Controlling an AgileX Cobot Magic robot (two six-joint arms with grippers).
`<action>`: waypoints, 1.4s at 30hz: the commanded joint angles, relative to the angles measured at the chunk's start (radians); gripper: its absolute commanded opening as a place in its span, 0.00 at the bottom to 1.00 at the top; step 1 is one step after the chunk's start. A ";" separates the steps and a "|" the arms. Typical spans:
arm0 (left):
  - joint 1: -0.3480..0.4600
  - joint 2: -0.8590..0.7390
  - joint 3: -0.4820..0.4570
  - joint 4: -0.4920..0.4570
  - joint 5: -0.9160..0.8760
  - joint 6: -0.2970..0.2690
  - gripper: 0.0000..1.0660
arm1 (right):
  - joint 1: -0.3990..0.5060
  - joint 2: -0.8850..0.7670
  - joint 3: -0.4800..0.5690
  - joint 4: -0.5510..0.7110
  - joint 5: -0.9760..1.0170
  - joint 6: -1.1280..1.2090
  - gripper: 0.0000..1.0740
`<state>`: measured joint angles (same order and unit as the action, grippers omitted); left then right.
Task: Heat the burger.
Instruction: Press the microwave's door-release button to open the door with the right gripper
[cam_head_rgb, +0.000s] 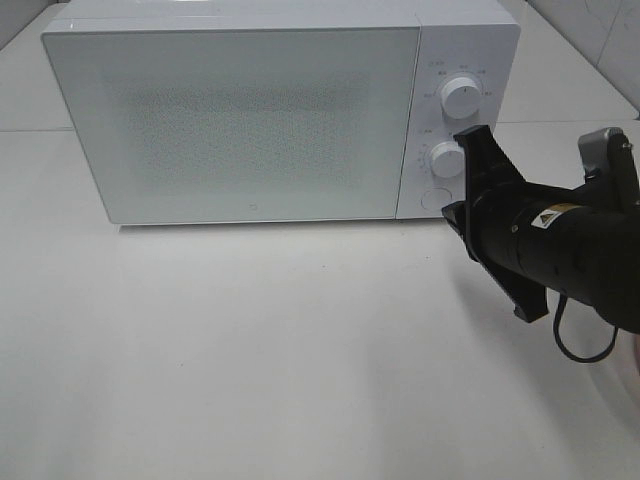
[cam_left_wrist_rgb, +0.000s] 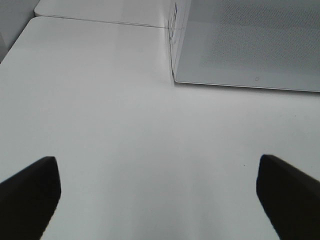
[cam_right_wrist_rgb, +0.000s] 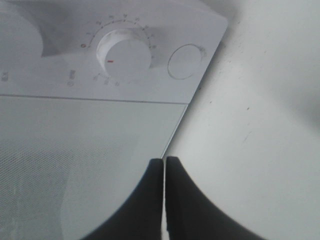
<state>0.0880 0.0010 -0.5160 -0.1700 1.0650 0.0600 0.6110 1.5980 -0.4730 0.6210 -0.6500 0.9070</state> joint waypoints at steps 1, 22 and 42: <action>0.001 -0.001 0.000 -0.010 0.004 0.001 0.94 | 0.001 -0.002 -0.001 -0.101 -0.001 0.100 0.00; 0.001 -0.001 0.000 -0.010 0.004 0.001 0.94 | -0.099 0.115 -0.001 -0.157 -0.100 0.383 0.00; 0.001 -0.001 0.000 -0.010 0.004 0.001 0.94 | -0.192 0.312 -0.041 -0.340 -0.235 0.596 0.00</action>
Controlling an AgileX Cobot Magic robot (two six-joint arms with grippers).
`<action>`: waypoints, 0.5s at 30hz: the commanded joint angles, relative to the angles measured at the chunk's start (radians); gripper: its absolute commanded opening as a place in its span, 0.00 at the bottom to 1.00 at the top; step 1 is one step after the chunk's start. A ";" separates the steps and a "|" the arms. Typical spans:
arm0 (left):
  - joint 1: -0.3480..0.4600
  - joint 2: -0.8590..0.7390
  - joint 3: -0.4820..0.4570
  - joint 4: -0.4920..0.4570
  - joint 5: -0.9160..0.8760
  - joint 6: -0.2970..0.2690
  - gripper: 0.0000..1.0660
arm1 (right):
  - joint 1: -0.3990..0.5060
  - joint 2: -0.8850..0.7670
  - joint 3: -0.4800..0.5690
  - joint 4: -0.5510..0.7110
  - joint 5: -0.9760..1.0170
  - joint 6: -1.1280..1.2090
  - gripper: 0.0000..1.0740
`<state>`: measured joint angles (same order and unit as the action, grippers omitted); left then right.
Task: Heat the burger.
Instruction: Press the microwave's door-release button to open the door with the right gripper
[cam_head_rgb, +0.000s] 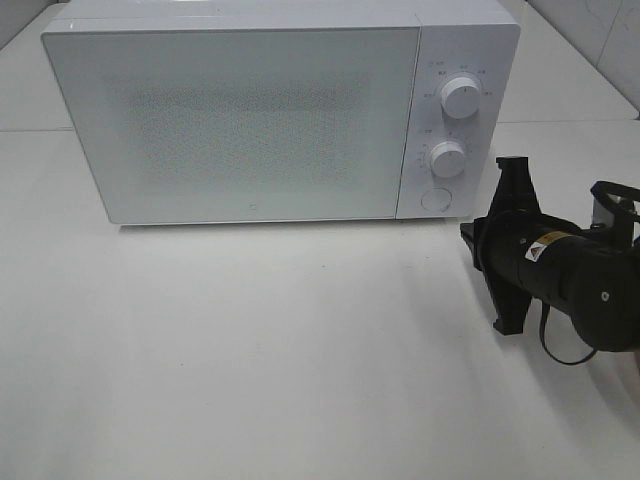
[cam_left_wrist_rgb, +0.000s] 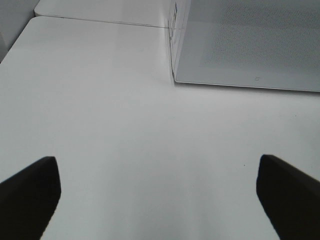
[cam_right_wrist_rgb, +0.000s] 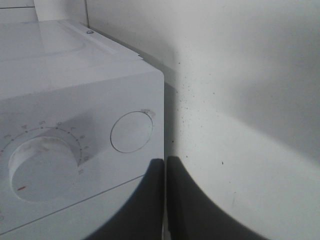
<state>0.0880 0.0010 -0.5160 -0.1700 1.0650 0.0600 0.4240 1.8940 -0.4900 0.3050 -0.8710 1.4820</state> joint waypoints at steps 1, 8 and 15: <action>0.001 -0.001 0.000 -0.010 0.004 0.001 0.94 | -0.005 0.016 -0.024 -0.024 -0.014 0.021 0.00; 0.001 -0.001 0.000 -0.010 0.004 0.001 0.94 | -0.040 0.075 -0.091 -0.076 -0.020 0.048 0.00; 0.001 -0.001 0.000 -0.010 0.004 0.001 0.94 | -0.063 0.106 -0.148 -0.102 -0.012 0.048 0.00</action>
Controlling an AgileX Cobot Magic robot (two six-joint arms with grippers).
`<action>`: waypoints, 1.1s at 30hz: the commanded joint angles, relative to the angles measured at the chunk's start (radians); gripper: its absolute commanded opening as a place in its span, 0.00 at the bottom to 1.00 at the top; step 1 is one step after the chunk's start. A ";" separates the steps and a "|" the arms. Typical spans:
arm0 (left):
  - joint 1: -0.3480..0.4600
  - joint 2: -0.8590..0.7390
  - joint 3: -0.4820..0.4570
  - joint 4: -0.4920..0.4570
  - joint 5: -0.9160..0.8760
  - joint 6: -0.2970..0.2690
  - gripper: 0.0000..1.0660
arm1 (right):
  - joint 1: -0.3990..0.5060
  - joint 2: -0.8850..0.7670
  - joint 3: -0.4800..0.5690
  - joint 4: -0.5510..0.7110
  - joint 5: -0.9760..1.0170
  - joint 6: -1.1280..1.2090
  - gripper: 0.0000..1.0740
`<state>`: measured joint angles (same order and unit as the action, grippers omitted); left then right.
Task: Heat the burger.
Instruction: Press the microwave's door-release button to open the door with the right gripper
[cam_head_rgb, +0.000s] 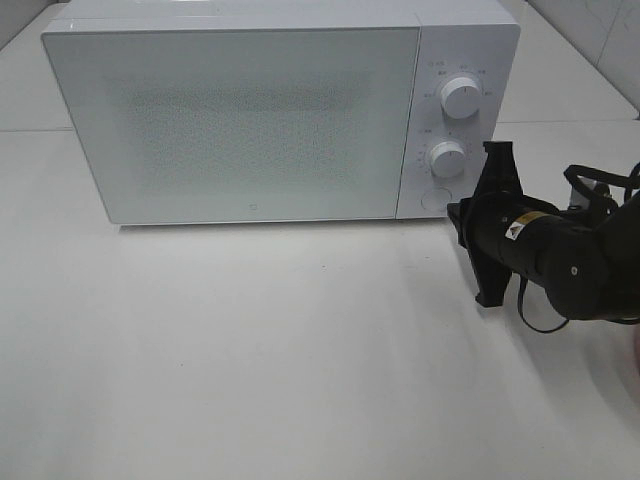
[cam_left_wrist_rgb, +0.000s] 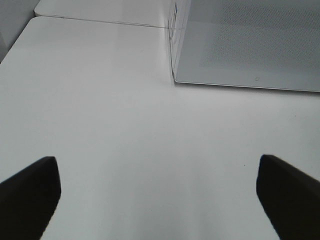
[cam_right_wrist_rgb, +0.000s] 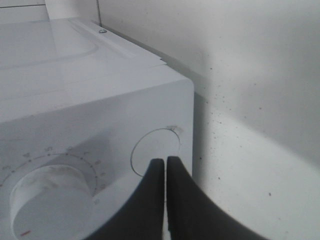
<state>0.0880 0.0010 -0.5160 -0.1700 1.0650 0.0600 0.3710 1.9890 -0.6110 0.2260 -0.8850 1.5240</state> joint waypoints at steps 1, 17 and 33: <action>0.001 -0.001 0.000 -0.010 0.004 0.001 0.94 | -0.013 0.019 -0.043 -0.019 0.002 0.006 0.00; 0.001 -0.001 0.000 -0.010 0.004 0.001 0.94 | -0.034 0.087 -0.131 -0.090 0.032 0.116 0.00; 0.001 -0.001 0.000 -0.010 0.004 -0.001 0.94 | -0.034 0.117 -0.158 -0.076 -0.082 0.113 0.00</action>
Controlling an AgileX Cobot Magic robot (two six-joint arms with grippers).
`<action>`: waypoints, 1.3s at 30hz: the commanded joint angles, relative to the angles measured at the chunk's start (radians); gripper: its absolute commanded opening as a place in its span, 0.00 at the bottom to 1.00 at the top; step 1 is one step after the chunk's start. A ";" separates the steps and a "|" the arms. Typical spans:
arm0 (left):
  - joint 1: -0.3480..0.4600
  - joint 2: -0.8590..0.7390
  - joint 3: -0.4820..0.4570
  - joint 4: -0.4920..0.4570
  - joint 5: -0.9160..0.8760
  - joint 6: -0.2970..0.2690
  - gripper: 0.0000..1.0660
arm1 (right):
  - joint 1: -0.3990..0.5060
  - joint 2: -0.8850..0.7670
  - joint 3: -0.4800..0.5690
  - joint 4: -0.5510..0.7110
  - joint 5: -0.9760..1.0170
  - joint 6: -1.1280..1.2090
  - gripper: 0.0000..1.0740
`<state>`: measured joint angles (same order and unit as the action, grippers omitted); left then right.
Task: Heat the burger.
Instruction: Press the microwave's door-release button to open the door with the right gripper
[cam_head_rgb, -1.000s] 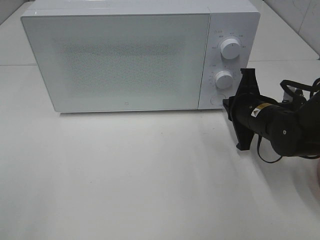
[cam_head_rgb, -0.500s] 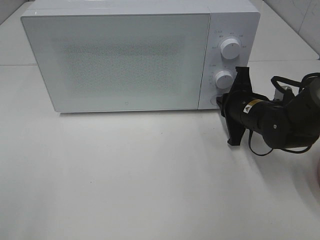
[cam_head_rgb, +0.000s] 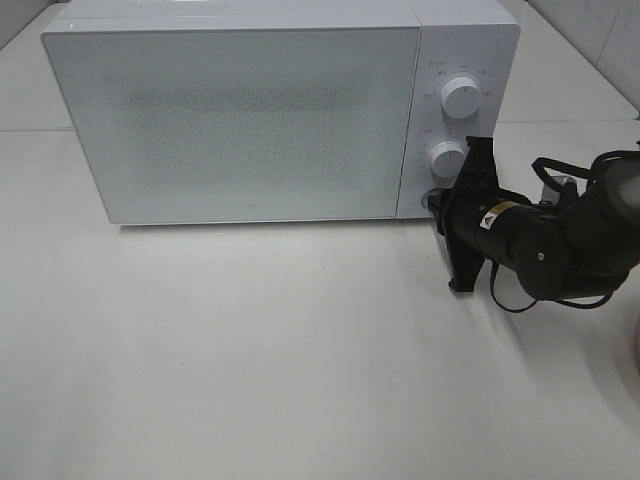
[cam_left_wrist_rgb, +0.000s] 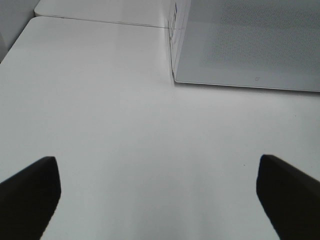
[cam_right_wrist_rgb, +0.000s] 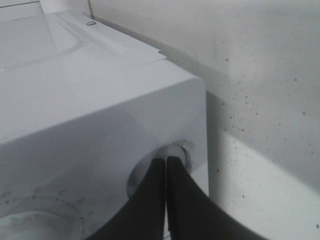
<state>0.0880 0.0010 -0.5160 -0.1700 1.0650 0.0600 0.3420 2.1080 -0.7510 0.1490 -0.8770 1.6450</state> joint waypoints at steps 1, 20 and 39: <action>0.001 -0.001 0.000 -0.010 0.004 -0.001 0.94 | -0.005 -0.002 -0.018 0.001 -0.106 -0.014 0.00; 0.001 -0.001 0.000 -0.010 0.004 -0.001 0.94 | -0.005 -0.012 -0.018 0.048 -0.208 -0.070 0.00; 0.001 -0.001 0.000 -0.010 0.004 0.000 0.94 | -0.039 -0.012 -0.107 0.119 -0.329 -0.155 0.00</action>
<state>0.0880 0.0010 -0.5160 -0.1700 1.0650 0.0600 0.3440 2.1250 -0.7750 0.1870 -0.9320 1.5140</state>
